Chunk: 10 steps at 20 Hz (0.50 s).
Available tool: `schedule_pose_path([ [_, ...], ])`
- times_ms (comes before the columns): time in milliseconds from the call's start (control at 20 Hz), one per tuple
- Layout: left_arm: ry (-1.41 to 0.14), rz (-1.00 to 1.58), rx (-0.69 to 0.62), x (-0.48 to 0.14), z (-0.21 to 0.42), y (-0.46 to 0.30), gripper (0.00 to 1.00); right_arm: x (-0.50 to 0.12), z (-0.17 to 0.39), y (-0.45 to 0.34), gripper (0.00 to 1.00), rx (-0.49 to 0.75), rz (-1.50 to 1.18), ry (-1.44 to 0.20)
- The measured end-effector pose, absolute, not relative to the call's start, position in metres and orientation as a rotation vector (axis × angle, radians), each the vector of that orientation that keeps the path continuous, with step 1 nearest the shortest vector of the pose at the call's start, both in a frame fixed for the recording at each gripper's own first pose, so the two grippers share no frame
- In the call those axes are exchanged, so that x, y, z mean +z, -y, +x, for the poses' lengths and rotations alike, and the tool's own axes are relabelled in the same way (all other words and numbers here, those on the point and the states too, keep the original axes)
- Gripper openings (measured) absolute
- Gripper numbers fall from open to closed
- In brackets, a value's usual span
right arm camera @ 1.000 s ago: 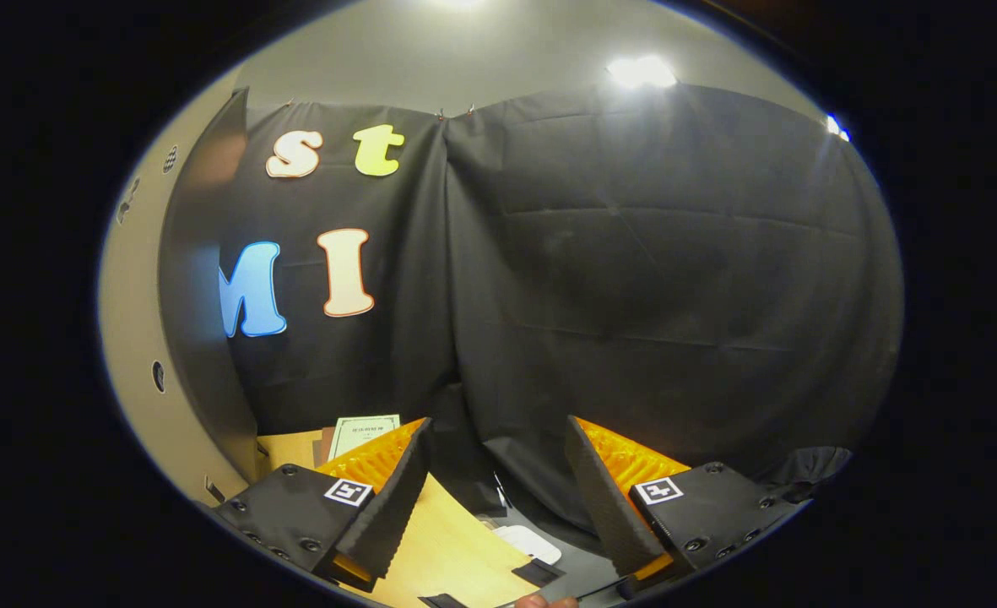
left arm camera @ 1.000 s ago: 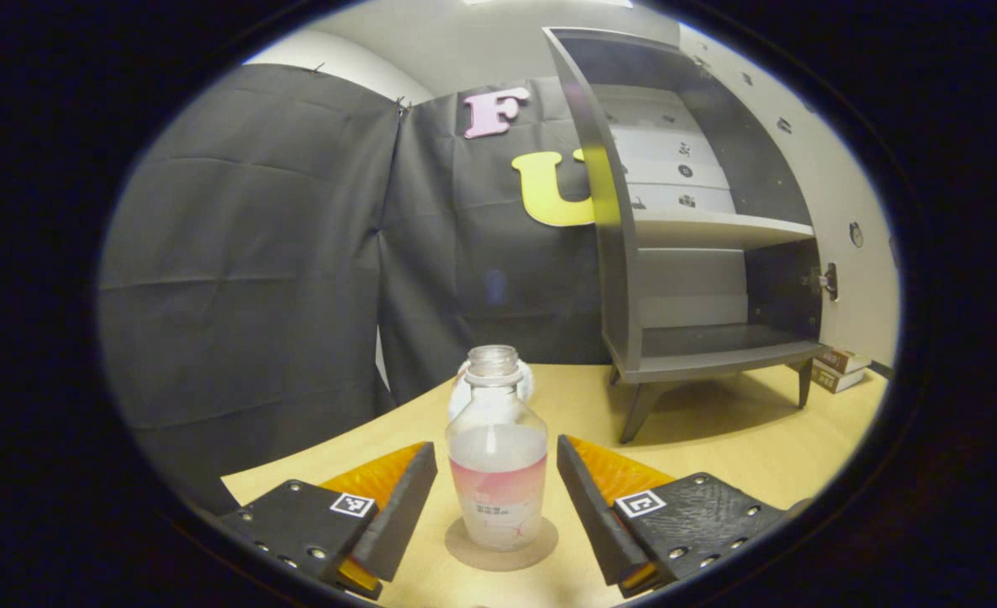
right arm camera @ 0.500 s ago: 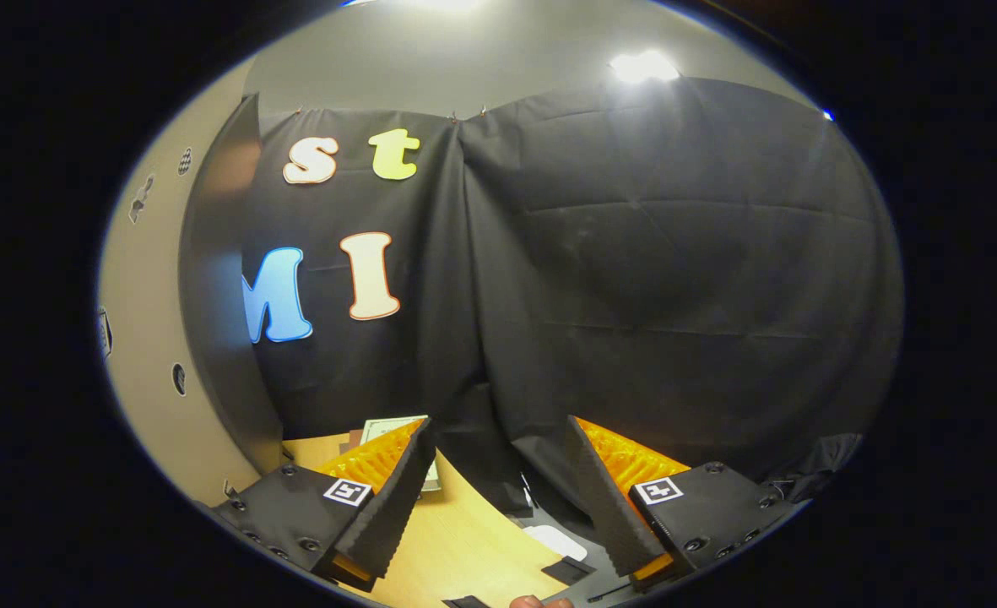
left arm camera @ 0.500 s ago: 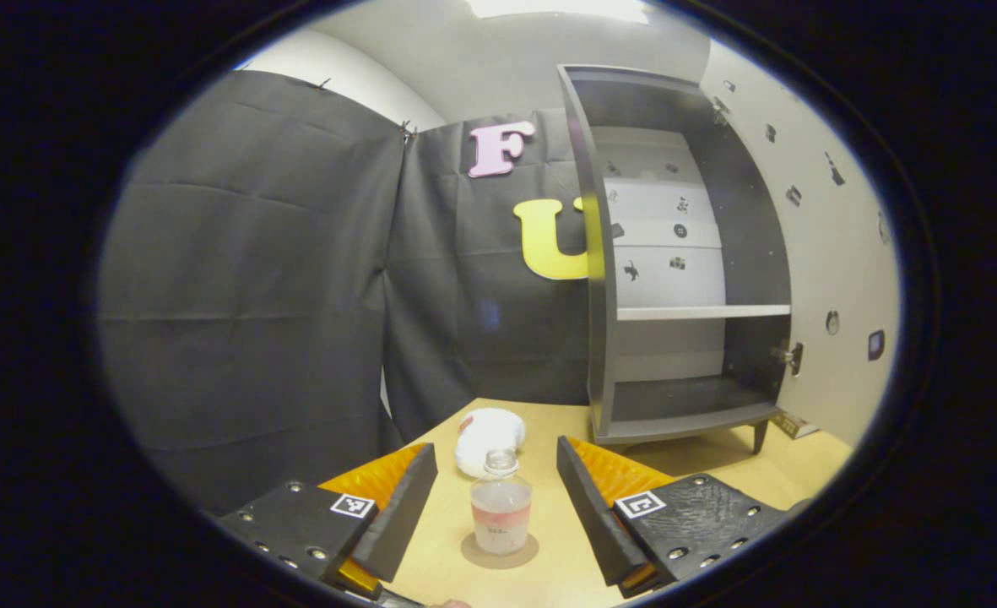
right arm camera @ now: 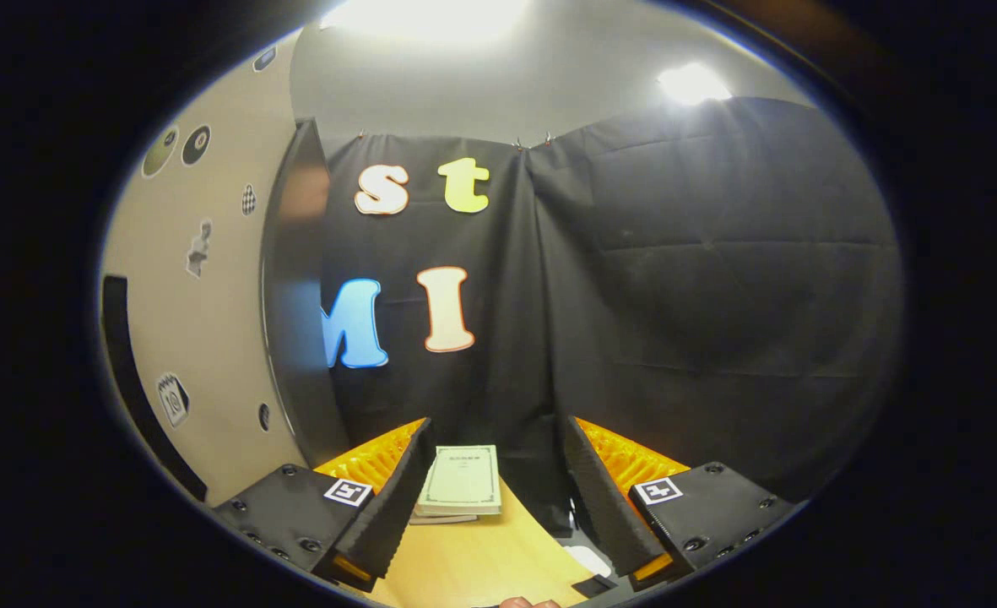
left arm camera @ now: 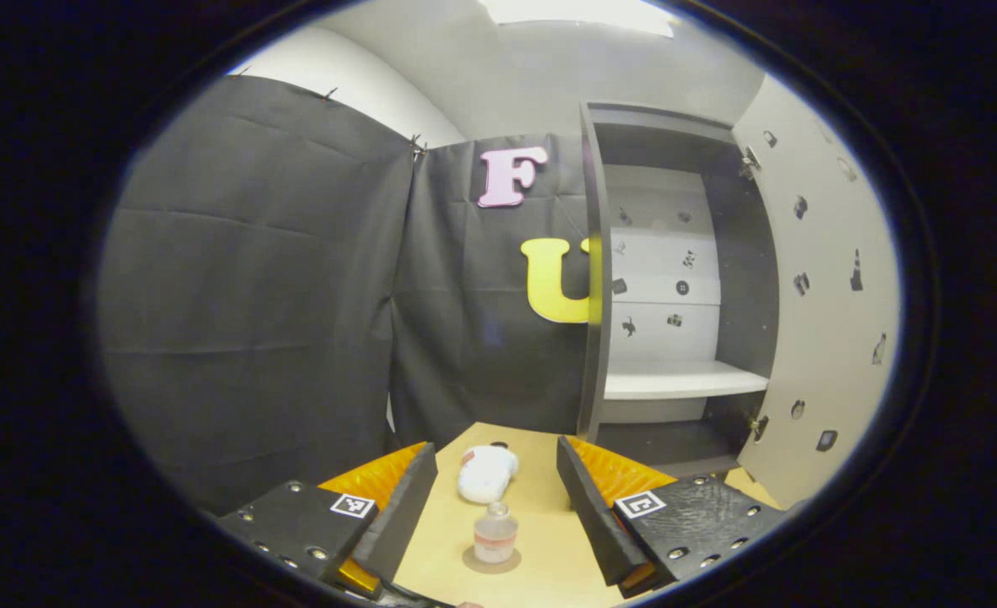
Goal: Open the cabinet door with the right hand, grasp the bottle in the cabinet with the left hand and place it on the coaster, then close the cabinet door with the right hand.
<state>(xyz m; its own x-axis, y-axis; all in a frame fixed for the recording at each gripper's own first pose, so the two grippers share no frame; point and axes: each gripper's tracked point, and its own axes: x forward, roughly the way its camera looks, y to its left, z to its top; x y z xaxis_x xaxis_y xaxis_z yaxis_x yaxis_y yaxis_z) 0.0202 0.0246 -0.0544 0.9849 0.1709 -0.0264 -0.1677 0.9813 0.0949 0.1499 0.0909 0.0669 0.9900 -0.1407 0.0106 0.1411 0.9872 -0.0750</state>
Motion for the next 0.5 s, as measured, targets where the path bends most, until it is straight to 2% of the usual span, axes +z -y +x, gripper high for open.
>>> schedule_pose_path([
  [50, -0.035, 0.093, 0.168, -0.043, 0.023, -0.025, 0.85, 0.073, 0.148, -0.097, 0.93, -0.12, -0.069, 0.013],
  [100, -0.034, 0.091, 0.167, -0.031, 0.025, -0.026, 0.85, 0.078, 0.145, -0.101, 0.97, -0.098, -0.069, 0.021],
  [200, -0.057, 0.078, 0.162, -0.016, 0.027, -0.027, 0.85, 0.083, 0.137, -0.112, 0.97, -0.057, -0.066, 0.023],
  [250, -0.08, 0.067, 0.16, -0.013, 0.028, -0.026, 0.86, 0.083, 0.134, -0.118, 0.92, -0.037, -0.047, 0.021],
  [300, -0.097, 0.057, 0.157, -0.008, 0.03, -0.027, 0.86, 0.084, 0.13, -0.125, 0.97, -0.017, -0.016, 0.013],
  [350, -0.101, 0.05, 0.154, 0.0, 0.029, -0.027, 0.86, 0.082, 0.127, -0.131, 0.93, -0.001, 0.002, 0.001],
  [400, -0.098, 0.051, 0.143, 0.008, 0.028, -0.026, 0.88, 0.084, 0.123, -0.135, 0.96, 0.013, 0.007, -0.002],
  [500, -0.103, 0.064, 0.131, 0.02, 0.028, -0.027, 0.88, 0.091, 0.119, -0.146, 0.97, 0.042, -0.001, 0.011],
])
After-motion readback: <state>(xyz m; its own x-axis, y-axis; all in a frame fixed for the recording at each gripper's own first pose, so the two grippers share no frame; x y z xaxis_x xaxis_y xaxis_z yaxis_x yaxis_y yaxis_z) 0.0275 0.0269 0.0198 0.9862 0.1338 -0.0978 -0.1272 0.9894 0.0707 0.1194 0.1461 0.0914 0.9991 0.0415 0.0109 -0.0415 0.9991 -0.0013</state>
